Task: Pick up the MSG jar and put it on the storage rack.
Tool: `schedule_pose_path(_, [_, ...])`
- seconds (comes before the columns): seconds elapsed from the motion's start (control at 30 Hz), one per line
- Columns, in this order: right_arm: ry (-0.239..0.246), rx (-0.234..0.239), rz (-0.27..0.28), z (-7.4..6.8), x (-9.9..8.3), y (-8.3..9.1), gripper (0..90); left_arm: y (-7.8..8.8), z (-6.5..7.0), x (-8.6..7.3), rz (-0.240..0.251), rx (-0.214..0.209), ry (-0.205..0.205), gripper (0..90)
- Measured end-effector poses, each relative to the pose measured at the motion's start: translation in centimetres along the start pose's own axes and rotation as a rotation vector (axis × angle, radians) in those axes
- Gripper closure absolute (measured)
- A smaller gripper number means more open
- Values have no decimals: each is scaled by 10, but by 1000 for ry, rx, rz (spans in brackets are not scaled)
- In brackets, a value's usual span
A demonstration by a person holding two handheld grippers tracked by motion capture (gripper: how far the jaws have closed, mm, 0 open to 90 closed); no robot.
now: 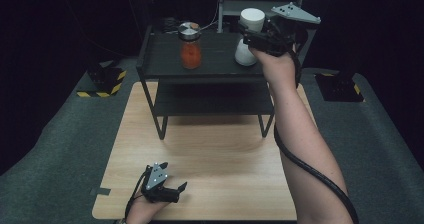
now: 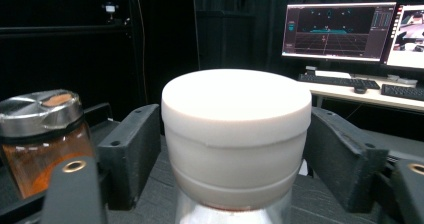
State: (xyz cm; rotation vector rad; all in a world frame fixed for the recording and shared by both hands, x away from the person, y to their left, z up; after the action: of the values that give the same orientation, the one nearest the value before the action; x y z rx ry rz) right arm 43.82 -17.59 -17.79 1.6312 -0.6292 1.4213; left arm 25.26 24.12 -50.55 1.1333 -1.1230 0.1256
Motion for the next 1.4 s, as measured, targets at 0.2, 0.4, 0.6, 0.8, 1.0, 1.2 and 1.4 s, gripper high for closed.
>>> schedule_pose_path(0.2, [10,-4,-5,-2,-2,3,139,0,0,0,0,1,5,7])
schedule_pose_path(0.4, [15,-4,-4,-6,-5,8,34,0,0,0,0,5,0,7])
schedule_pose_path(0.6, [5,14,8,-10,-11,14,0,0,1,0,2,6,0,7])
schedule_pose_path(0.8, [14,33,9,-13,-21,21,0,0,1,0,1,5,3,7])
schedule_pose_path(1.0, [8,45,3,-11,-28,27,0,1,1,-1,4,4,6,7])
schedule_pose_path(1.2, [7,66,8,-11,-38,33,0,1,2,0,0,11,-2,7])
schedule_pose_path(1.4, [49,69,1,-15,-53,39,0,0,2,-1,2,13,-1,7])
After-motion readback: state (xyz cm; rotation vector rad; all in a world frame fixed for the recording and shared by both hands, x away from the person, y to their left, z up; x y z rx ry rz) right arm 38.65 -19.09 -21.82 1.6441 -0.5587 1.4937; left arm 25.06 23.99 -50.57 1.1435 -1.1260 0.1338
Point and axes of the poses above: each handheld gripper's, and its own axes: y roughly backward along the jaws, x roughly out of its top, z roughly to its right, the point moved 6 cm from there along -y, roughly forward along the jaws, and after that the axes turned 13 degrees about -z, right-handed, at the moved point
